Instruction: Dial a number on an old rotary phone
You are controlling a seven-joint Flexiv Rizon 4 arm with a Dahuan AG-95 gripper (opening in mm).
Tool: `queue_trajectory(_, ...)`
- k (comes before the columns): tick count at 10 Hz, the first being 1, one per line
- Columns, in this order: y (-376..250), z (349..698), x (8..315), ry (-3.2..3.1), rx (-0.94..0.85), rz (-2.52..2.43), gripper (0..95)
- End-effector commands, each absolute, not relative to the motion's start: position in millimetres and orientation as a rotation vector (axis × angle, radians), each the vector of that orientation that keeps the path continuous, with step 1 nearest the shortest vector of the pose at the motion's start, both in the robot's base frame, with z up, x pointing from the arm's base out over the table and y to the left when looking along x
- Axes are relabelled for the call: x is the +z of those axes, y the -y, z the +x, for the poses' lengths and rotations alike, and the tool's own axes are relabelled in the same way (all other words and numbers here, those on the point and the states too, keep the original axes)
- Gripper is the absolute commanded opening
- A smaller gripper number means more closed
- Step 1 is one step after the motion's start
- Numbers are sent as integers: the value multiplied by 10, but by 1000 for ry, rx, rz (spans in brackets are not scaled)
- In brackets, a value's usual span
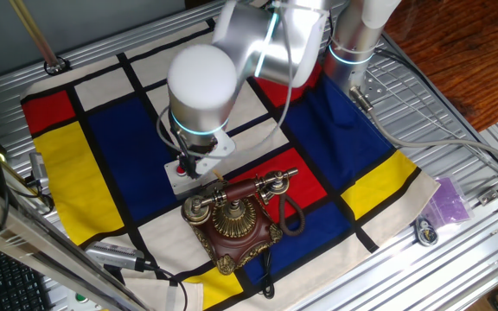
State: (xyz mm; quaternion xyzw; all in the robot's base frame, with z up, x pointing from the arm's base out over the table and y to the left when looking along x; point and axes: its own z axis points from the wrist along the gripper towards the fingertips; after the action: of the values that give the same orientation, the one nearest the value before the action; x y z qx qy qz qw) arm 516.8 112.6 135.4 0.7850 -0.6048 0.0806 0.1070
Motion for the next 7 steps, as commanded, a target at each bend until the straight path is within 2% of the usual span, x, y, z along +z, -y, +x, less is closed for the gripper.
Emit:
queue_trajectory(1,-1130,5166,1341,1785,244,2306,0)
queue_trajectory(7,-1185,5176,1290,1757,270,2300,0)
